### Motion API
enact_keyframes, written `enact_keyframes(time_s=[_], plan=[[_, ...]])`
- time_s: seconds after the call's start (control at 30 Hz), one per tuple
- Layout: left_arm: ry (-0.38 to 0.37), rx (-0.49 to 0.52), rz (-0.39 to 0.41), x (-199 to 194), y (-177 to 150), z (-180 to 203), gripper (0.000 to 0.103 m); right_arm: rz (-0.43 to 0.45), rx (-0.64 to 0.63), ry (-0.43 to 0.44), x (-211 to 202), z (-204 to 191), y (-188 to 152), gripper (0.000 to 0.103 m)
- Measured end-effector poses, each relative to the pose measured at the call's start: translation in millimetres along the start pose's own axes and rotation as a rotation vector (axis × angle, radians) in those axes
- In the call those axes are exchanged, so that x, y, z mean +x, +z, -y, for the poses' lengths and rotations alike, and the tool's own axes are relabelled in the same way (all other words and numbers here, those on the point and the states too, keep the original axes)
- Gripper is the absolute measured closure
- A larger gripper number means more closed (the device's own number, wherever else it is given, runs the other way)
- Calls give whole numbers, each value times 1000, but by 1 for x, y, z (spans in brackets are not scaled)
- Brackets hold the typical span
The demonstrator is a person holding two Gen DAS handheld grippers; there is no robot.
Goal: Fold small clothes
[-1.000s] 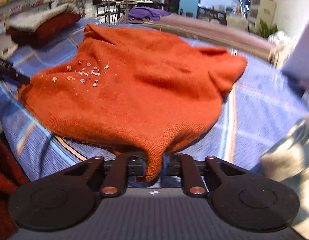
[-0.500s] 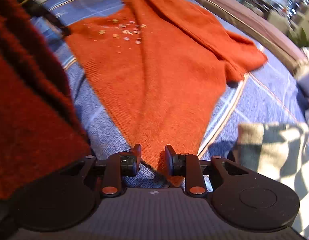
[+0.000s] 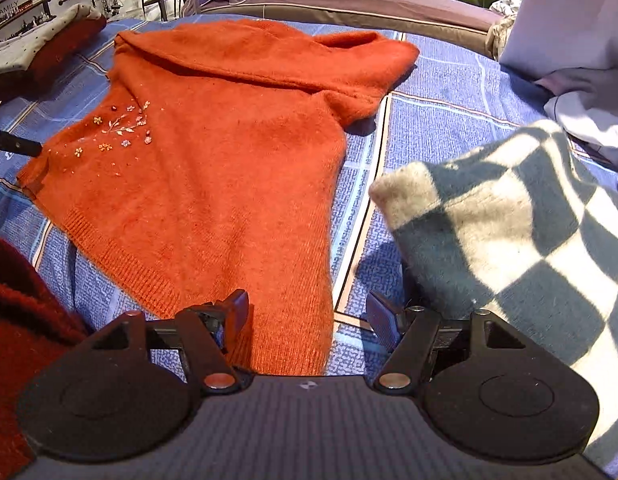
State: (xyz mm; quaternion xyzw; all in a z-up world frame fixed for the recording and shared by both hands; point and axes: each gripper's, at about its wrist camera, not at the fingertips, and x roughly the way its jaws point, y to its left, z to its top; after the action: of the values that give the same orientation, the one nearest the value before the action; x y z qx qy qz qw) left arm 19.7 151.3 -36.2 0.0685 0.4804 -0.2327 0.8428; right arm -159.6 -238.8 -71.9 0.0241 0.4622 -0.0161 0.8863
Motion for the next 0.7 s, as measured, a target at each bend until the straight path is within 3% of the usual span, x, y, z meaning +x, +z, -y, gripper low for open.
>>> enact_keyframes(time_s=[0.1,0.17,0.2,0.4,0.53,0.63,0.67,0.7], plan=[[12,18,5,9,-7,6,49,-14,33,11,5,1,-7,0],[-16,-13,15,8,-9,6,86,-29,53,17,10,1,-10,0],[-39,-36,11,6,-9,5,95,-33,62,21,12,1,-11,0],[-98,-94,33,-25,-19,2,96,-38,72,37,15,1,-11,0],[-82,-120,62,-57,-24,-10,96,-45,95,43,15,4,-13,0],[-58,-113,28,-61,-32,-16,96,-51,100,71,16,3,-13,3],[-37,-105,2,-57,-35,-17,96,-55,94,77,16,1,-13,11],[-31,-99,-17,-54,-39,-18,96,-54,85,82,16,0,-13,45]])
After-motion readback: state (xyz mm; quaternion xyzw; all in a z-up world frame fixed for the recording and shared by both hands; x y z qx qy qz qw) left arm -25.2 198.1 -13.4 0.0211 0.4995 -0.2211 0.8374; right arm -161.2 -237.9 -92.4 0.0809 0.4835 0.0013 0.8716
